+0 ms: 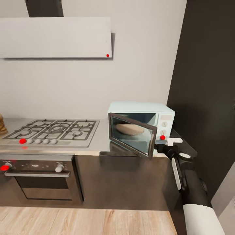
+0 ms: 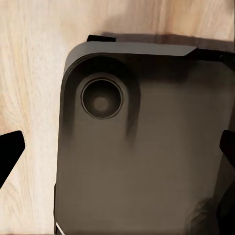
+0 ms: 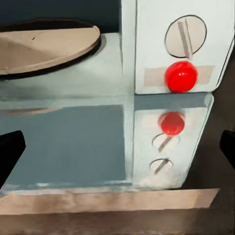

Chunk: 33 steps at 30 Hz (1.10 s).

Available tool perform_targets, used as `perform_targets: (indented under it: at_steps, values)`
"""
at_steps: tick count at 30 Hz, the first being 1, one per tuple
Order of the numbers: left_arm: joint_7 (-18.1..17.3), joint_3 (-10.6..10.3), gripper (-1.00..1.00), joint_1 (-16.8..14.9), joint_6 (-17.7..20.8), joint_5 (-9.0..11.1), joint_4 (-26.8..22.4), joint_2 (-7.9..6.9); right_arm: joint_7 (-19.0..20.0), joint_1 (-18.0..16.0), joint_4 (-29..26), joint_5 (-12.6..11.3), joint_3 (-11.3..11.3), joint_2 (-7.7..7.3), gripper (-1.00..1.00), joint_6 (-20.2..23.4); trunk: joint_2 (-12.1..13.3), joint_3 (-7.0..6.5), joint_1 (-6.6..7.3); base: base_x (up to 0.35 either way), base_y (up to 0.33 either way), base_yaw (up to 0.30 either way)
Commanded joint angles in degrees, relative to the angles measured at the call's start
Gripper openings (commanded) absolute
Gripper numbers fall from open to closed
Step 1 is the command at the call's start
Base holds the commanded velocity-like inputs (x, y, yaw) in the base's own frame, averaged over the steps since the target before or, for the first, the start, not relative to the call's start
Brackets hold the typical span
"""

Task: In the kitchen, take the popcorn bag from the countertop, put it into the microwave, and heat it until the popcorn is cooked so the cooked popcorn ends up inside the bag.

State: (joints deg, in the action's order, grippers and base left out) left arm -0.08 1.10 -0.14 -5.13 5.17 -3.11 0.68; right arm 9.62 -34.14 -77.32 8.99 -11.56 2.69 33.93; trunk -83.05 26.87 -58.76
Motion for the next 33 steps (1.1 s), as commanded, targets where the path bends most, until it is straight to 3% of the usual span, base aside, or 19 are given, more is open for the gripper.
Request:
perform_targets:
  at_steps: [1,10,23,29,33]
  values:
    - [0.0,0.0,1.0,0.0,-0.1,0.5,0.0,-0.02,1.2,0.0,-0.1,-0.4,3.7,0.11,1.0,0.3,0.0,0.06,0.03,-0.267,0.145,0.0]
    - [0.0,0.0,1.0,0.0,-0.1,0.5,0.0,-0.06,4.0,0.0,0.0,-0.4,3.7,0.56,1.0,0.3,0.0,0.06,0.03,-0.23,0.139,0.0]
    - [0.0,0.0,1.0,0.0,-0.1,0.5,0.0,-0.06,4.6,0.0,0.1,-0.7,3.8,0.69,1.0,0.3,0.0,0.06,0.03,-0.012,0.01,0.0]
    - [0.0,0.0,1.0,0.0,-0.1,0.5,0.0,-0.06,4.7,0.0,-0.1,-0.7,5.5,0.73,1.0,0.9,0.0,0.06,0.03,0.0,0.0,0.0]
    - [0.0,0.0,1.0,0.0,-0.1,0.5,0.0,-0.06,10.3,0.0,-0.5,-0.6,5.7,0.53,1.0,1.1,0.0,0.06,0.03,0.0,0.0,0.0]
